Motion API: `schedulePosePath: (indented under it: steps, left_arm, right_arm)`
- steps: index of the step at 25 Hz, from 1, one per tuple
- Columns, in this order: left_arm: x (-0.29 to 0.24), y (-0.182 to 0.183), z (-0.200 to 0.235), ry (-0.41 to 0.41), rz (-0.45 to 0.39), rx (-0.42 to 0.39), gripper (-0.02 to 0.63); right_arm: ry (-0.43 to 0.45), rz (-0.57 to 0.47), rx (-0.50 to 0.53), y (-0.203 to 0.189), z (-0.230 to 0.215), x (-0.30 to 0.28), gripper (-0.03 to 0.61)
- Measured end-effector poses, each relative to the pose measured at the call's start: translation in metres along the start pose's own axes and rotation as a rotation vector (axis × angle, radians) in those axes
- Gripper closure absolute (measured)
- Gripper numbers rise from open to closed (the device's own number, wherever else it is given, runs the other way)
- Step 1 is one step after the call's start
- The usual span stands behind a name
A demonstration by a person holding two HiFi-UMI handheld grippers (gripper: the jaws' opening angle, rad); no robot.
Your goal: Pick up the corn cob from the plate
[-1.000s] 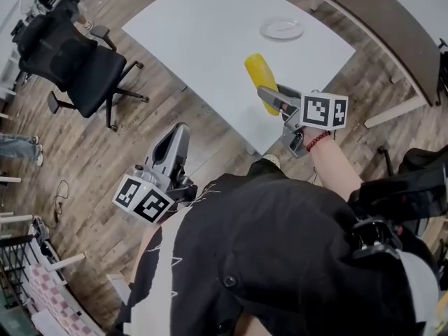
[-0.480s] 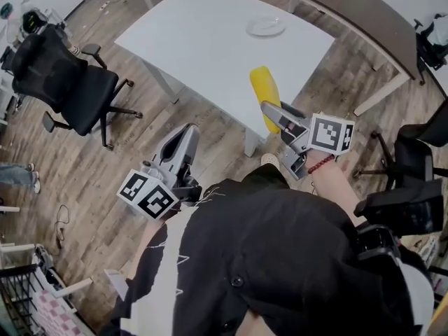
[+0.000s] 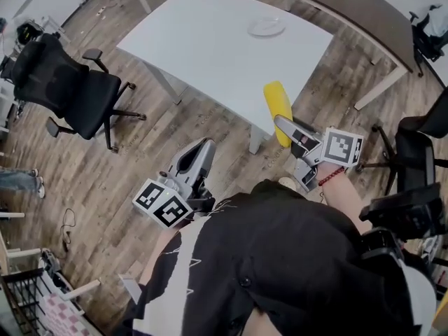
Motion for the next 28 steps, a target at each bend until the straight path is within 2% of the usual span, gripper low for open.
schedulePosePath:
  steps: [10, 17, 21, 28]
  left_arm:
    - [-0.007, 0.007, 0.004, 0.121, -0.031, 0.006, 0.6]
    - [-0.03, -0.008, -0.052, 0.182, -0.043, 0.008, 0.6]
    - [-0.047, -0.022, -0.081, 0.201, -0.033, 0.005, 0.6]
    - [-0.073, -0.049, -0.135, 0.239, -0.046, 0.013, 0.6]
  right_arm:
    - [0.08, 0.058, -0.037, 0.029, -0.005, -0.007, 0.334]
    - [0.143, 0.069, -0.125, 0.05, -0.017, 0.058, 0.333]
    - [0.176, 0.093, -0.128, 0.056, -0.026, 0.087, 0.333]
    - [0.176, 0.149, -0.122, 0.062, -0.052, 0.142, 0.334]
Point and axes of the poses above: the fingertips, and each gripper's own axes: x backward along the fingers, z to its left, y out of its top, the point moved 5 cm from there along x, backward along the fingers, and after that the axes turned 12 degrees about -x, right-handed, at the moved point
